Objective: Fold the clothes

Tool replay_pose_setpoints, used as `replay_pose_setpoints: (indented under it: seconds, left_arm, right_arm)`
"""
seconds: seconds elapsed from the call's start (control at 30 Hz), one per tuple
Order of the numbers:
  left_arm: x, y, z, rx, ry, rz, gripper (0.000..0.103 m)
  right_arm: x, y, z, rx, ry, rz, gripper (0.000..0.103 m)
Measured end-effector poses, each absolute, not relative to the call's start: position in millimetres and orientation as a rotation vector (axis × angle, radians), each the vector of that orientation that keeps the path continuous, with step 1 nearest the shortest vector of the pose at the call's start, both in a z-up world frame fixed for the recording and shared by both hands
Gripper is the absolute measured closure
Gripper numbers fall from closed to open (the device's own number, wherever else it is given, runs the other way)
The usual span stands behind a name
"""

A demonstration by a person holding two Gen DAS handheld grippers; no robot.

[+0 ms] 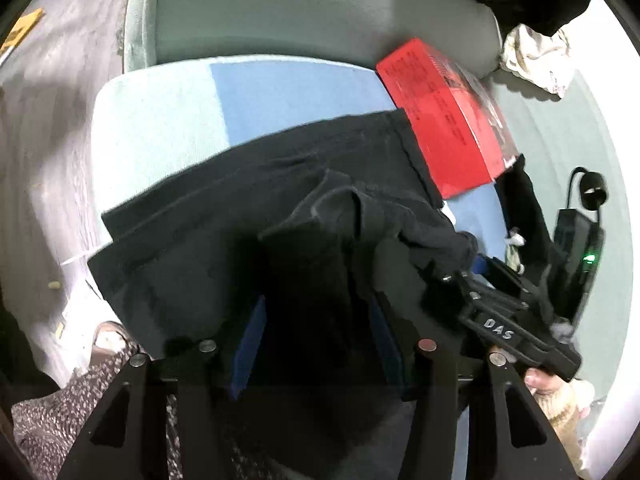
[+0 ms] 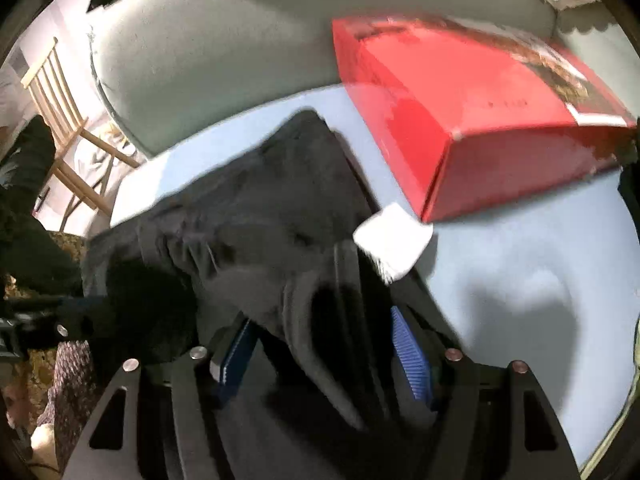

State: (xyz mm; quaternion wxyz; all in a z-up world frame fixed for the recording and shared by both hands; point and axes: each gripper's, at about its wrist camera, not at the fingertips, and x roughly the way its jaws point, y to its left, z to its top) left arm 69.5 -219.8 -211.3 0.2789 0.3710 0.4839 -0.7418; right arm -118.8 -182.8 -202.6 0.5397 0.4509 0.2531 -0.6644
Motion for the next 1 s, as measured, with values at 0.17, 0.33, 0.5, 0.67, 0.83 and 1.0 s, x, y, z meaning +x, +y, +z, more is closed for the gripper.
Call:
replay_pose_setpoints:
  seconds: [0.17, 0.33, 0.5, 0.67, 0.83, 1.0]
  left_arm:
    - [59.5, -217.2, -204.4, 1.017, 1.188, -1.985, 0.080]
    - [70.4, -212.0, -197.3, 0.911, 1.213, -2.036, 0.096]
    - [84.6, -205.8, -164.0, 0.790, 1.159, -2.129, 0.096]
    - [98.4, -210.0, -125.2, 0.668, 1.091, -2.176, 0.097]
    - [104.5, -231.4, -114.7, 0.636, 1.079, -2.125, 0.097]
    - [103.0, -250.4, -147.9, 0.806, 1.171, -1.956, 0.039]
  right_arm:
    - [-114.1, -186.7, -198.4, 1.030, 0.616, -1.560, 0.068]
    - [-97.6, -176.1, -181.6, 0.924, 0.617, -1.596, 0.090]
    - [-92.1, -166.5, -143.8, 0.818, 0.564, -1.623, 0.091]
    - [-90.8, -170.2, -110.0, 0.723, 0.500, -1.632, 0.091]
    - [-89.5, -205.3, -91.8, 0.668, 0.479, -1.617, 0.090]
    - [-112.1, -232.1, -120.5, 0.821, 0.591, -1.761, 0.043]
